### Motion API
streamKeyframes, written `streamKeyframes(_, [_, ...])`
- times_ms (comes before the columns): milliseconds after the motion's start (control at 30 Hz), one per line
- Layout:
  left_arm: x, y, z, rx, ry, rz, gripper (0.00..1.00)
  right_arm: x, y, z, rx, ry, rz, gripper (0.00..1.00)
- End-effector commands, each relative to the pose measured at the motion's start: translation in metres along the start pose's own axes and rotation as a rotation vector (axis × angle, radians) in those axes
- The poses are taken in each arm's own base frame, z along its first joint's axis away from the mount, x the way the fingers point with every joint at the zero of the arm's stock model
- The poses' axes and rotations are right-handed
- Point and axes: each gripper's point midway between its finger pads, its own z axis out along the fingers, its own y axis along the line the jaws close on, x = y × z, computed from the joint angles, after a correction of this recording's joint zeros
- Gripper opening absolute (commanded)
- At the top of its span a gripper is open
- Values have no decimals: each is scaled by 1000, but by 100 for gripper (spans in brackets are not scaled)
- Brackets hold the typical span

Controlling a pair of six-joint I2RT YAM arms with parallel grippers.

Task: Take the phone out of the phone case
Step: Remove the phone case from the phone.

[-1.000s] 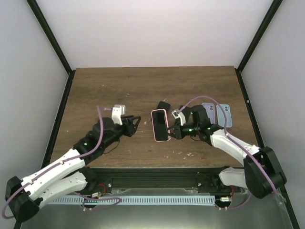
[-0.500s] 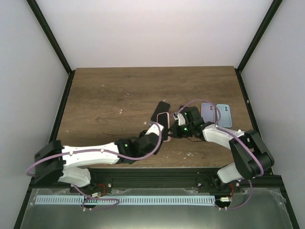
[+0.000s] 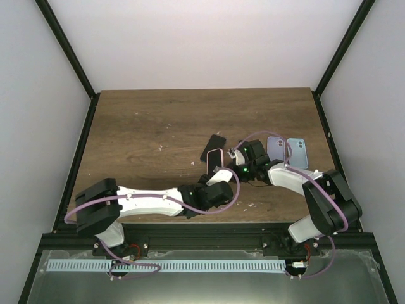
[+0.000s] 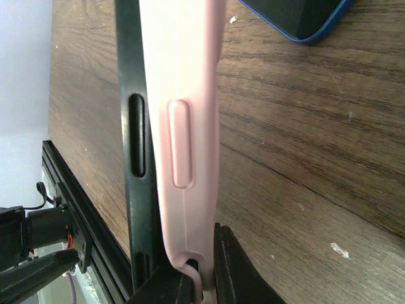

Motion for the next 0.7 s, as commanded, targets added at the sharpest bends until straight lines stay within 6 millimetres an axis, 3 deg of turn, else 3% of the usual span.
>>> streamKeyframes(0, [-8, 1, 2, -40, -1, 52, 66, -16, 27, -8, -80, -36, -45, 1])
streamKeyframes(667, [2, 24, 9, -203, 36, 180, 64, -8, 30, -2, -128, 26, -11, 1])
